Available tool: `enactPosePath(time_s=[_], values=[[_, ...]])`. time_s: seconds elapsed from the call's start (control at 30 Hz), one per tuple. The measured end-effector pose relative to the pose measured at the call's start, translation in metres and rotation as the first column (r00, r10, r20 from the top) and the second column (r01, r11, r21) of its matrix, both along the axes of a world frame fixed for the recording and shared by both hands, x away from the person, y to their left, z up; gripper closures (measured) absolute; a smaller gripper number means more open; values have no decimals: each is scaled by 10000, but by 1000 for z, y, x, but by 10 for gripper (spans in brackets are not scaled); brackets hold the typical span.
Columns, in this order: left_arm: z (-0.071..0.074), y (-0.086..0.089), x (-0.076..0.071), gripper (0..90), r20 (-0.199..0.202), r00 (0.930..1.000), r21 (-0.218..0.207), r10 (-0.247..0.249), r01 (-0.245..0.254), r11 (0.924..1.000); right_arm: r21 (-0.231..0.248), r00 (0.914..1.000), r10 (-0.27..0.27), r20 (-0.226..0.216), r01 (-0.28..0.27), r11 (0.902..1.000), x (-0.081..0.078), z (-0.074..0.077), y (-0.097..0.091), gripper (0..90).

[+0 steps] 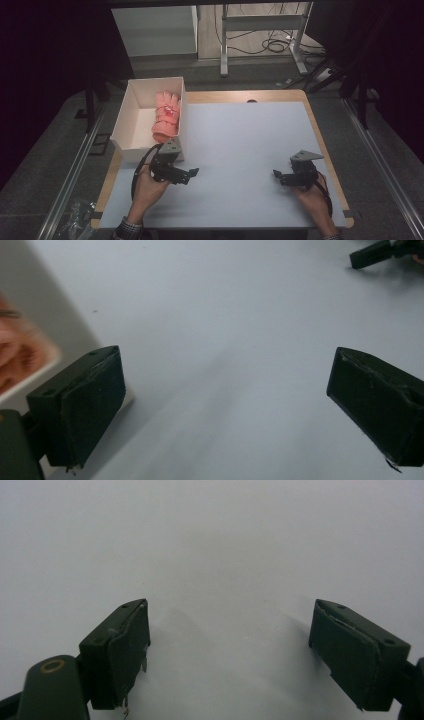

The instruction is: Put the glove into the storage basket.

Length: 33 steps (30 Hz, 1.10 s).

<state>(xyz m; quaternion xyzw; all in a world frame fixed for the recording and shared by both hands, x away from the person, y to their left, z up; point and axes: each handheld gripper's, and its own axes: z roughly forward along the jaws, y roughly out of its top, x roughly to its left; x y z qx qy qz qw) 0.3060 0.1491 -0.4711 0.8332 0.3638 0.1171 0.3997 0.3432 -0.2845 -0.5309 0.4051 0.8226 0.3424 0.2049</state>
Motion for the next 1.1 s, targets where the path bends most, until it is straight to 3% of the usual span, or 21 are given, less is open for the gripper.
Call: enactPosePath(time_s=[0.4,0.53,0.8,1.1], values=[[-18,-38,3,27,-88,9968,151,-789,790,9968,2,10000,-2,-8,2,10000,0,0,0,168],[-27,-48,3,27,-92,9951,397,-982,985,9943,1,10000,-2,-9,2,10000,0,0,0,168],[-44,-57,4,26,-209,9928,659,-1177,1189,9907,2,10000,0,-7,0,10000,0,0,0,168],[-58,-62,5,26,-352,9901,643,-1360,1381,9883,1,10000,-1,-6,1,10000,0,0,0,168]])
